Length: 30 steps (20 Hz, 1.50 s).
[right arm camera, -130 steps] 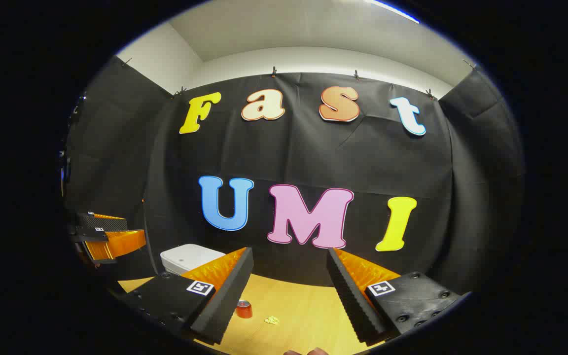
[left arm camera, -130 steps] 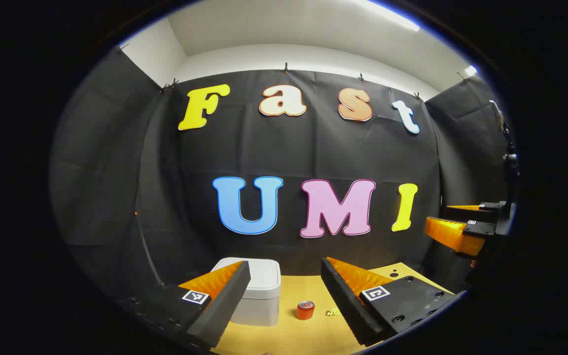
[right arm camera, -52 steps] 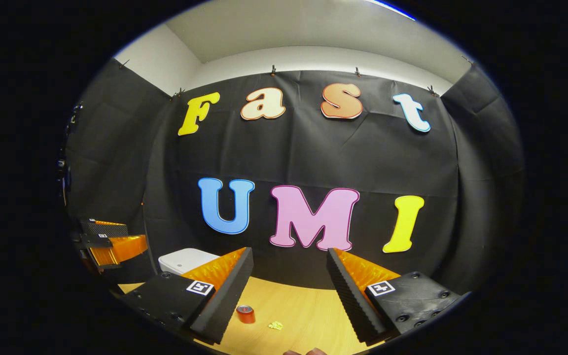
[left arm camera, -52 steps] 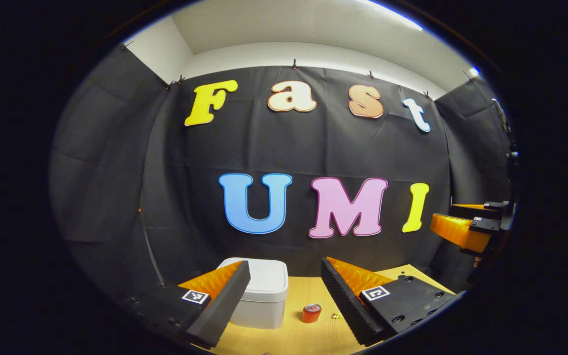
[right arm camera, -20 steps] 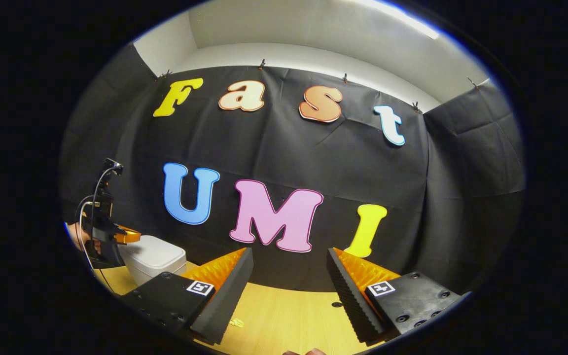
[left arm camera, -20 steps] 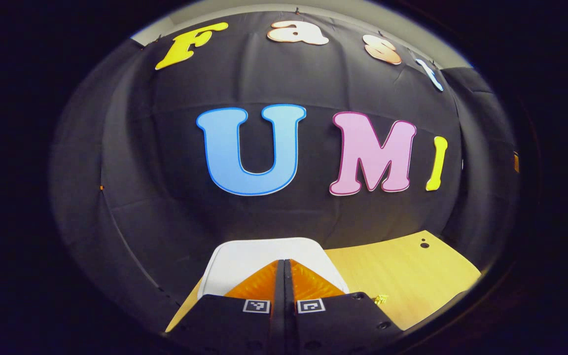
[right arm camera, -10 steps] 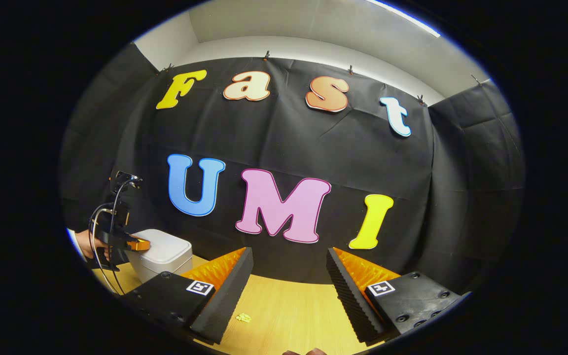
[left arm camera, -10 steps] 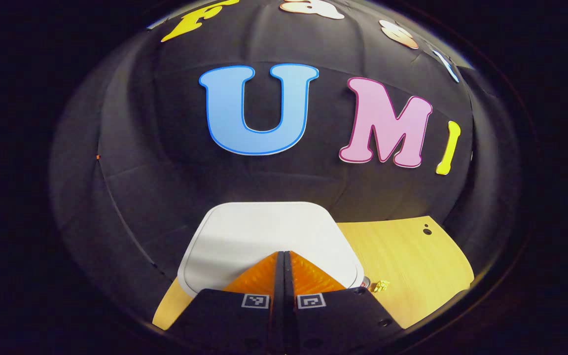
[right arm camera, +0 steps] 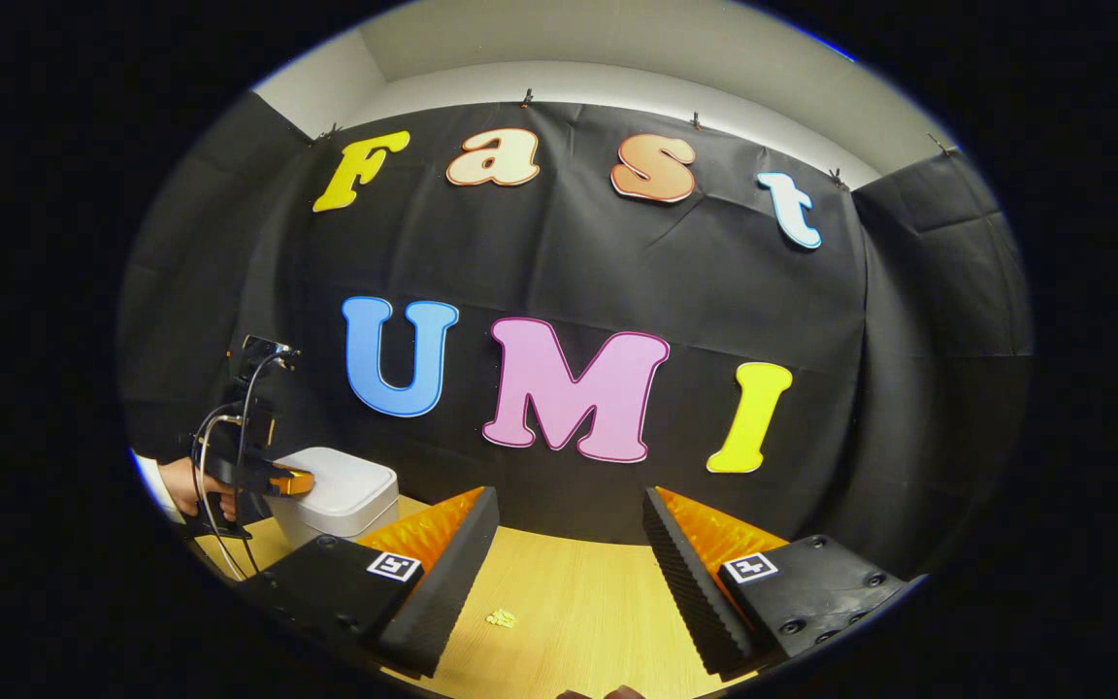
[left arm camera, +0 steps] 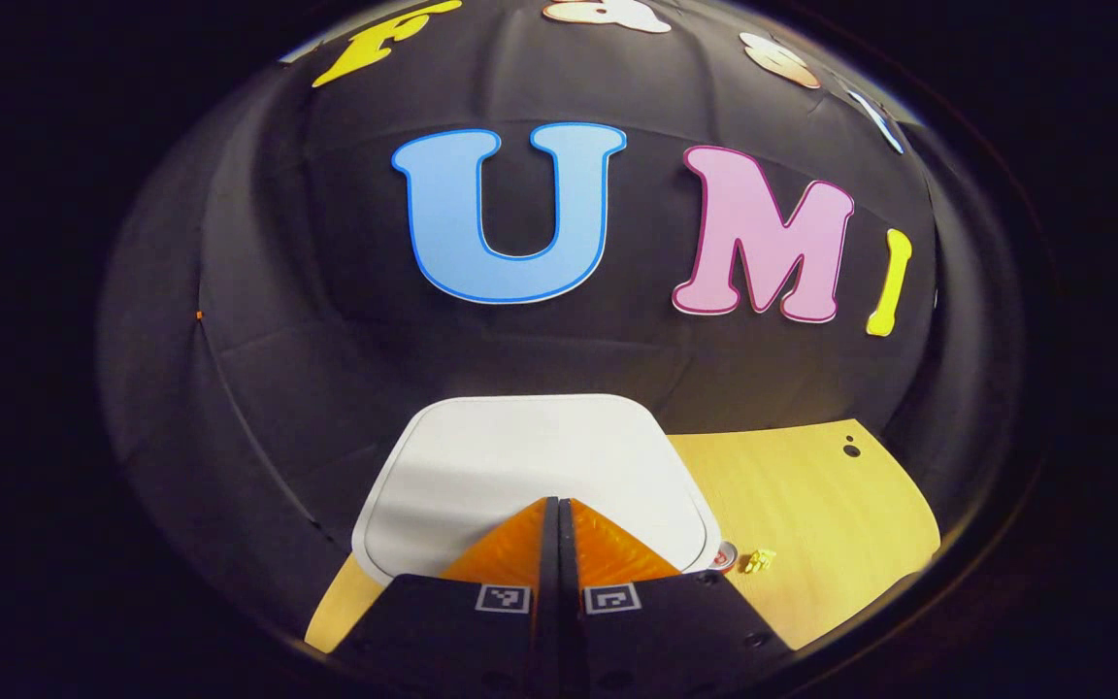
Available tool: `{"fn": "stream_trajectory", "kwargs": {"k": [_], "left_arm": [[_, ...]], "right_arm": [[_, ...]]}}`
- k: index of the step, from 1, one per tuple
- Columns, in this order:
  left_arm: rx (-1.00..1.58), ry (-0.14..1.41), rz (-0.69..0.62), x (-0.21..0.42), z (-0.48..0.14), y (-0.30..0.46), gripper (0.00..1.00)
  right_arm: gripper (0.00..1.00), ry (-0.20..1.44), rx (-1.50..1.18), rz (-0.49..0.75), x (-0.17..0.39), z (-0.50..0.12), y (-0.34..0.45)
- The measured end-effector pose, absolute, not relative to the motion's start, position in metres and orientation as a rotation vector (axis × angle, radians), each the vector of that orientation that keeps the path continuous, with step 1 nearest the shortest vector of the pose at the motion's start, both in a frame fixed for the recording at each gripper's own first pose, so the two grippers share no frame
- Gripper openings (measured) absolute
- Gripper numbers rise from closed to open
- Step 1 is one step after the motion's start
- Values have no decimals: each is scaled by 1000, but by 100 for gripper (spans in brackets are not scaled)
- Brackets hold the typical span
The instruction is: Press the lid of the desktop garbage bin to open it, pick up the crumpled paper on the desktop and throw it into the bin, then pick up the pop can on the desktop and drop it into the bin, and finally close the garbage bin lid.
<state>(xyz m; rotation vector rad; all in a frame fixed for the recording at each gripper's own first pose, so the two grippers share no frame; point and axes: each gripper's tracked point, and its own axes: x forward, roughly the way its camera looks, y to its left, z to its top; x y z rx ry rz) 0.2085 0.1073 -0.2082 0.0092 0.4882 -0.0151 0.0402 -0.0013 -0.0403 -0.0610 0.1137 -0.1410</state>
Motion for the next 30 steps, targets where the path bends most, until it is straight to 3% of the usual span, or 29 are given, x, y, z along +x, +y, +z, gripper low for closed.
{"fn": "stream_trajectory", "kwargs": {"k": [7, 15, 30], "left_arm": [[23, 469, -18, 212, -194, 109, 6], [174, 241, -76, 227, -113, 92, 5], [177, 22, -118, 253, -21, 87, 6]], "right_arm": [[97, 104, -77, -193, 24, -33, -14], [96, 96, -95, -219, 12, -28, -11], [96, 69, -131, -280, 1, -16, -7]]}}
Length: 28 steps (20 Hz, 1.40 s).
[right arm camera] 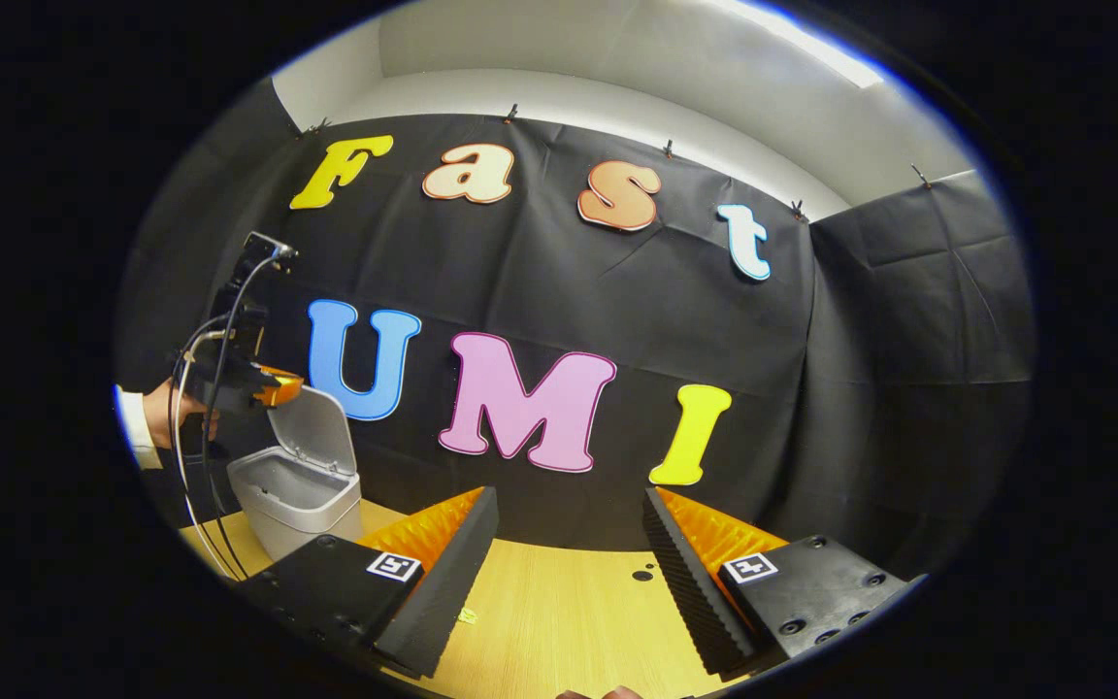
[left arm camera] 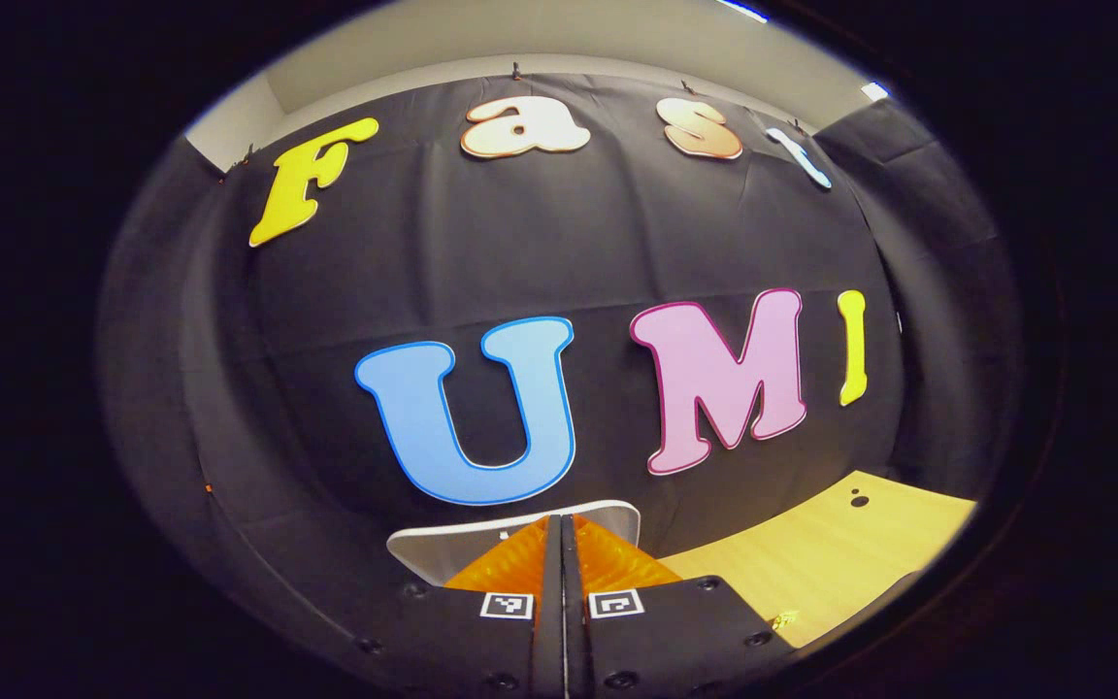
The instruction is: Press the lid of the desktop garbage bin to open it, pick up the crumpled paper on the desktop and throw it into the bin, then pick up the pop can on the desktop and drop it into the bin, and finally close the garbage bin lid.
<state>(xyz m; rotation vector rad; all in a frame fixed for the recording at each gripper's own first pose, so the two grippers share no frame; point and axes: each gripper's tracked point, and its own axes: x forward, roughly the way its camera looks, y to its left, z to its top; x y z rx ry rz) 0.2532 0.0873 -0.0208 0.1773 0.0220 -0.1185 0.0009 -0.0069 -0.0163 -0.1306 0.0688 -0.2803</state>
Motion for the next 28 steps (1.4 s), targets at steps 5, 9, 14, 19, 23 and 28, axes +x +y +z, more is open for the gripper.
{"fn": "stream_trajectory", "kwargs": {"k": [5, 9, 14, 19, 23, 28], "left_arm": [[153, -51, -160, 226, 10, 80, 10], [108, -67, -176, 194, 23, 82, 46], [93, -106, -178, 150, 35, 86, 94], [51, -69, -74, 111, 22, 113, 94], [51, -59, 19, 74, 13, 129, 95], [64, -31, 143, 29, -1, 131, 95]], "right_arm": [[96, 92, -123, -256, 14, -30, 14], [96, 103, -99, -215, 31, -41, 34], [96, 130, -72, -125, 67, -65, 54], [97, 220, -35, -20, 121, -122, 59], [97, 413, 39, 19, 162, -215, 48], [97, 681, 97, 26, 193, -339, 39]]}}
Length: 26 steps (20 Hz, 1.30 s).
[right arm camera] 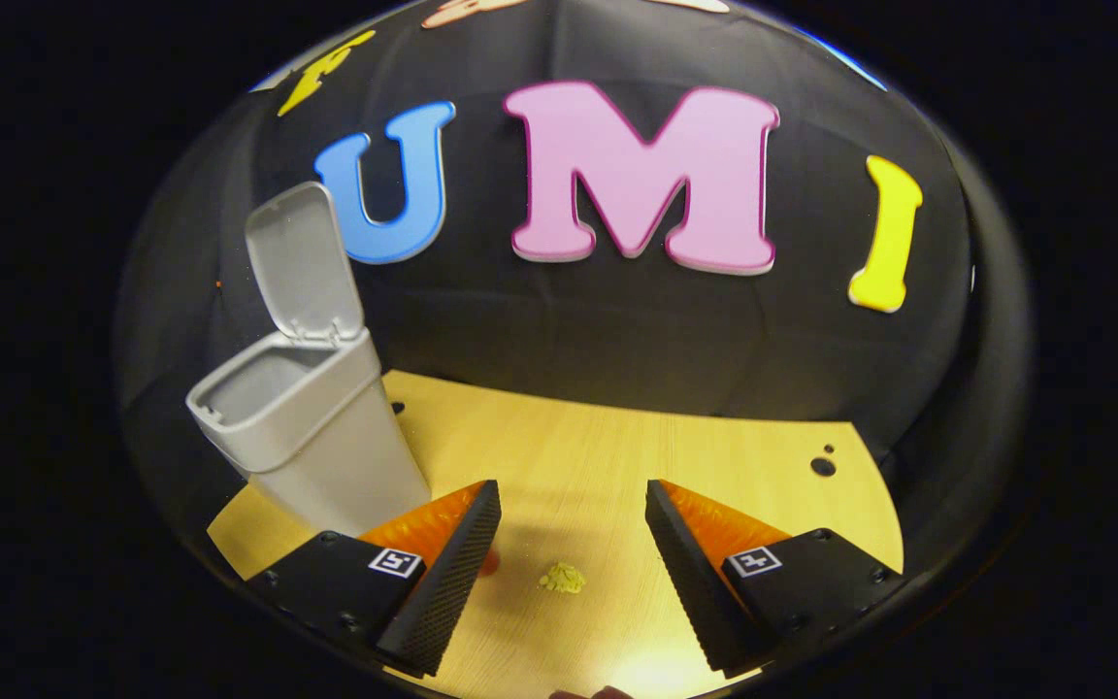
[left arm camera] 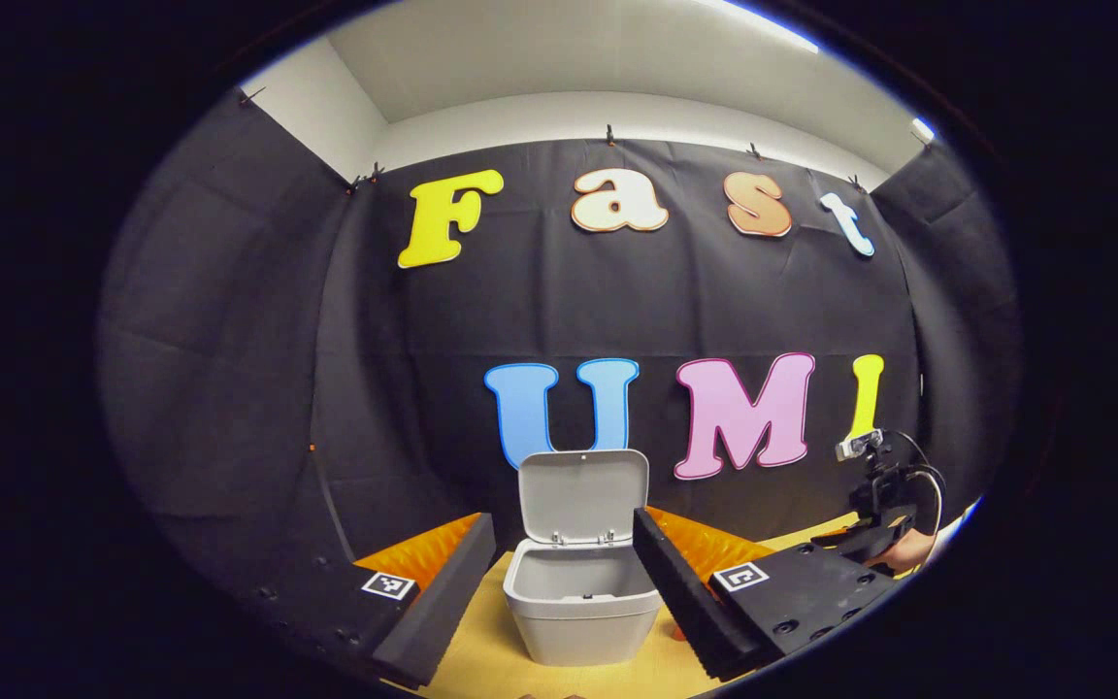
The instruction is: Press the lid of the desktop garbage bin to open it, pick up the crumpled paper on the desktop and throw it into the bin, then pick up the pop can on the desktop and drop it into the bin, and finally close the garbage bin lid.
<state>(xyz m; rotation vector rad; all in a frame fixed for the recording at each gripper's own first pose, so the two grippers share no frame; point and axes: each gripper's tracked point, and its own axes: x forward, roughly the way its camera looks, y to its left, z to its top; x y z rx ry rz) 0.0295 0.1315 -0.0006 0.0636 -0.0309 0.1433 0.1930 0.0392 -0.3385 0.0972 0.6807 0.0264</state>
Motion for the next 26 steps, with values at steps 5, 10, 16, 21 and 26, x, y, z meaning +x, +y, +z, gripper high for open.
{"fn": "stream_trajectory", "kwargs": {"k": [5, 10, 16, 21, 26], "left_arm": [[11, 14, 252, -4, -14, 126, 95], [44, 29, 312, -17, -14, 133, 96], [71, 49, 332, -27, -14, 131, 95], [96, 56, 337, -34, -12, 132, 95], [84, 61, 326, -34, -18, 130, 95]], "right_arm": [[99, 887, 101, 45, 200, -434, 50], [98, 1015, 70, 61, 184, -501, 68], [98, 1082, 36, 45, 168, -534, 69], [87, 1106, 78, 29, 168, -547, 60], [24, 982, 80, 57, 183, -506, 61]]}}
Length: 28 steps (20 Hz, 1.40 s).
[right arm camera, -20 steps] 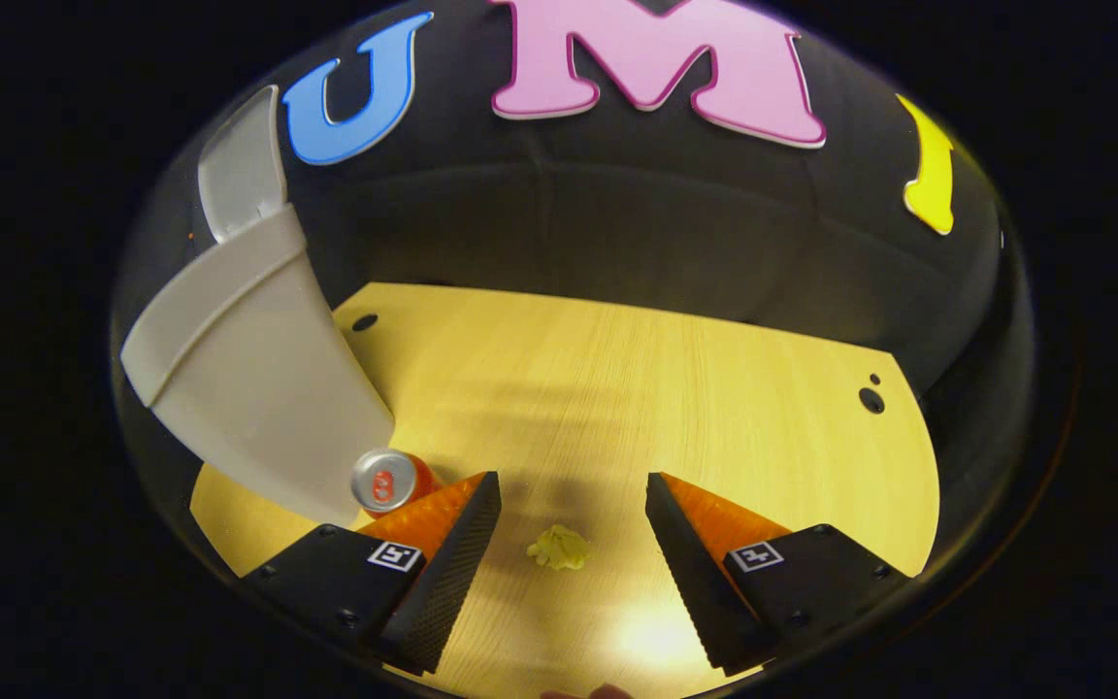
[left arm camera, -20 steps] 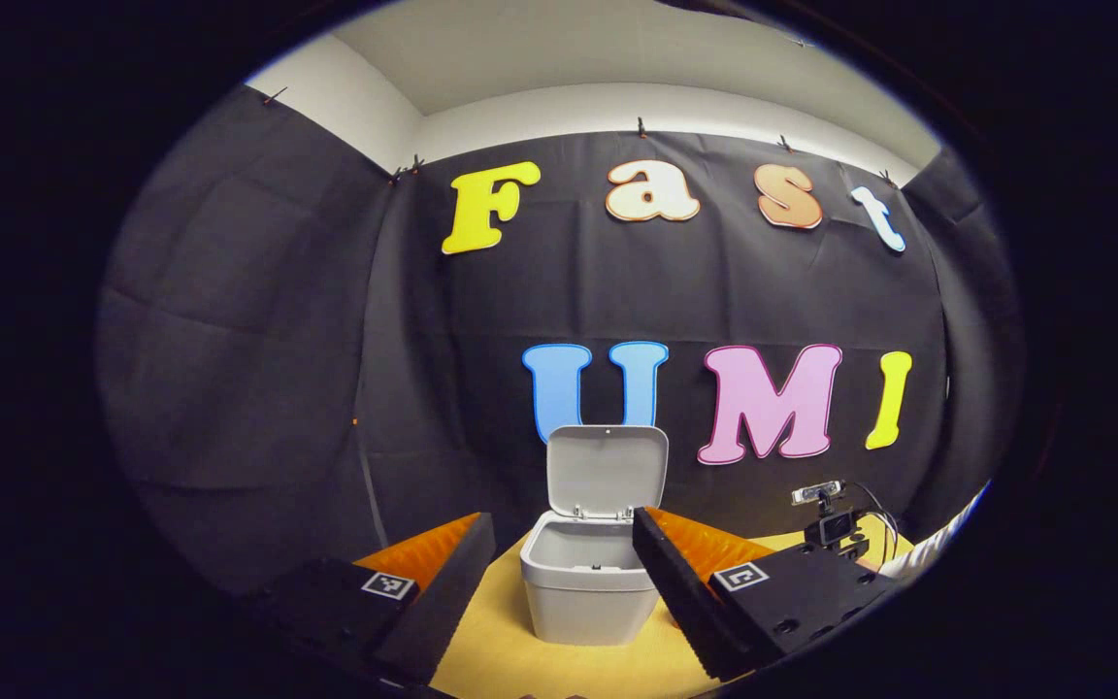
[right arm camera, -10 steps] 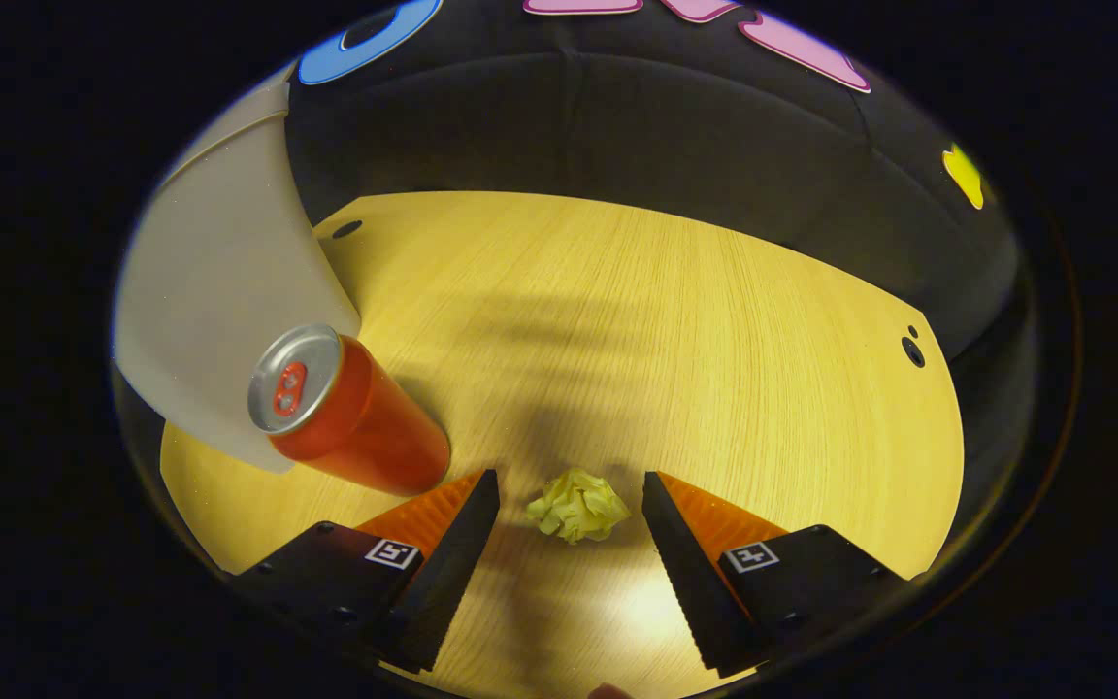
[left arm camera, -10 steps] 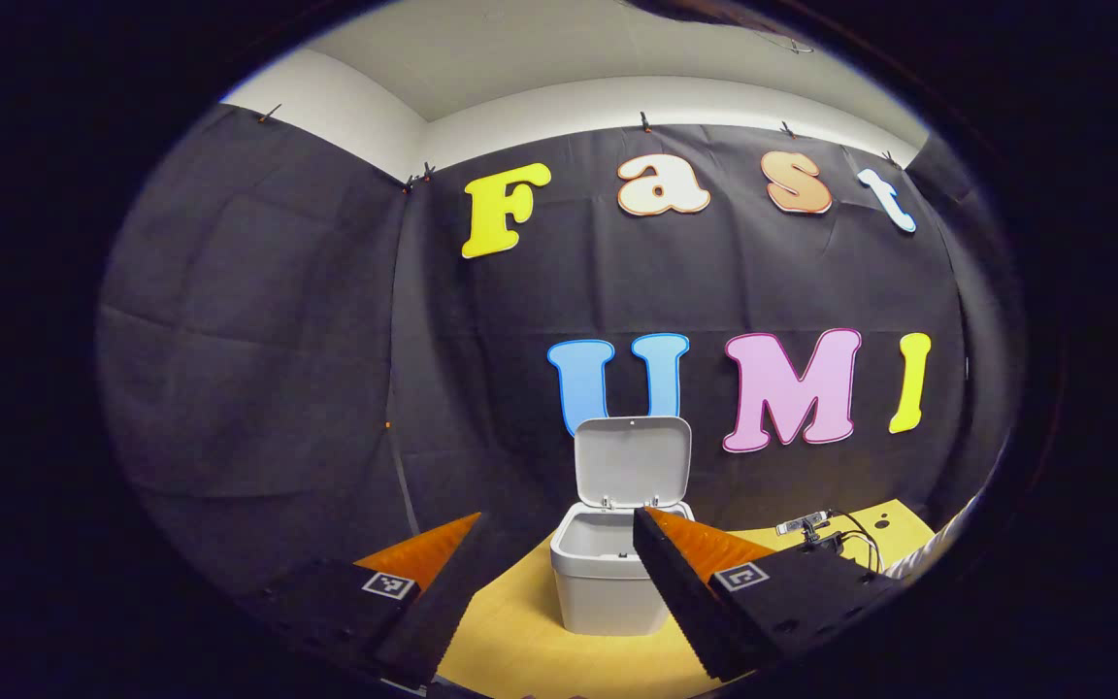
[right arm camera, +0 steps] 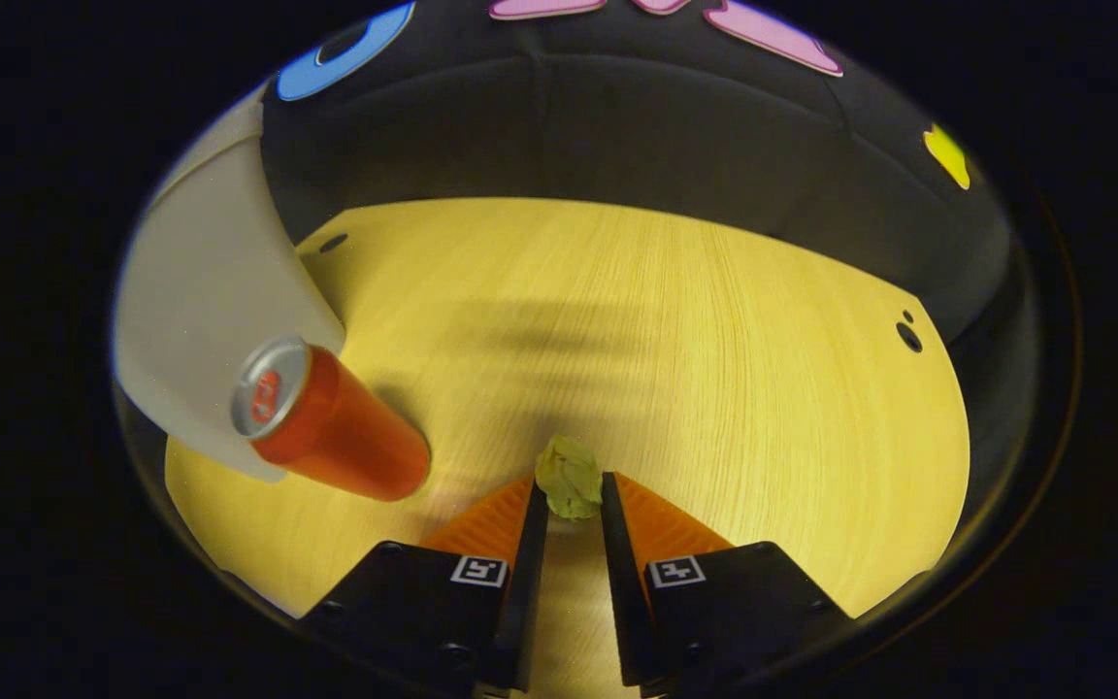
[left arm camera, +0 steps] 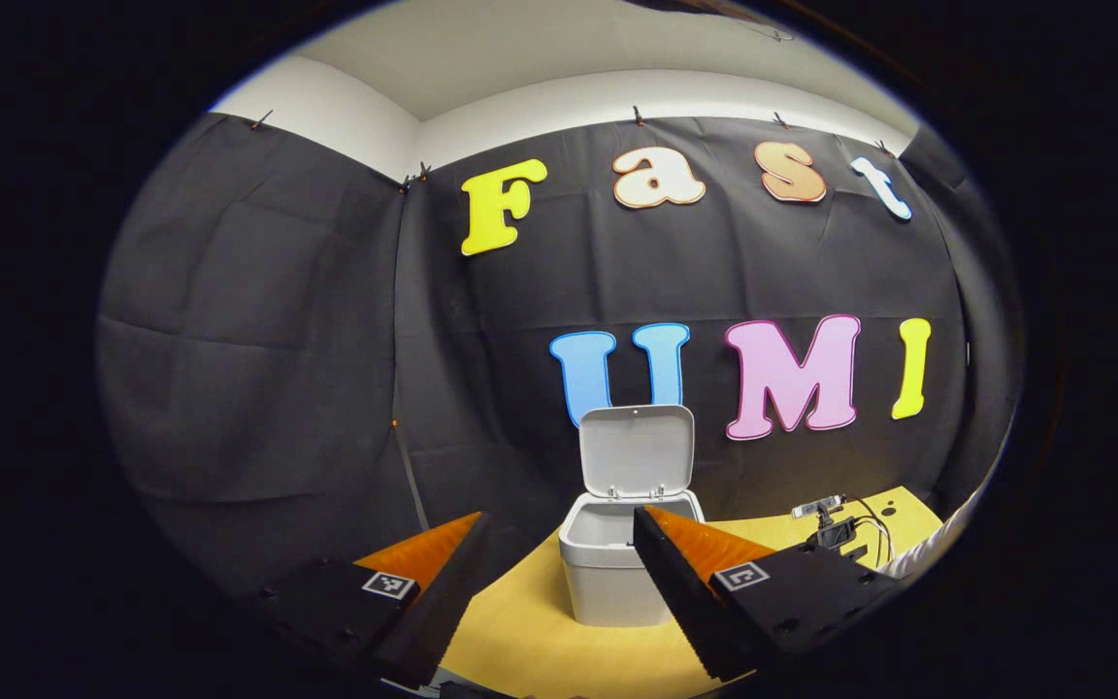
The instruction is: Press the lid of the desktop garbage bin to open it, pick up the crumpled paper on the desktop and throw it into the bin, then pick up the pop can on the desktop and drop it into the bin, and finally close the garbage bin lid.
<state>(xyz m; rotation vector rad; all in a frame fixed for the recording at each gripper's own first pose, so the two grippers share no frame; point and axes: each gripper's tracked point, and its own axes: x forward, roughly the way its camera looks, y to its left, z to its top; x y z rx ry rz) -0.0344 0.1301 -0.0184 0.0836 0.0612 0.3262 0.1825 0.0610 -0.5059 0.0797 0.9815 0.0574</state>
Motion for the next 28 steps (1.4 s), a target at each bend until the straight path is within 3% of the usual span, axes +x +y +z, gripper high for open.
{"fn": "stream_trajectory", "kwargs": {"k": [1, 9, 13, 20, 28], "left_arm": [[77, 60, 322, -33, -19, 129, 95], [75, 33, 265, -26, -18, 119, 95], [77, 7, 266, -31, -9, 120, 95], [84, 10, 305, -45, -13, 130, 96], [65, 26, 352, -57, -21, 136, 95]], "right_arm": [[38, 941, 85, 73, 187, -489, 64], [37, 483, 91, 283, 230, -279, 129], [37, 361, 75, 402, 243, -199, 173], [37, 385, 38, 551, 246, -191, 278], [37, 470, -26, 573, 257, -231, 307]]}}
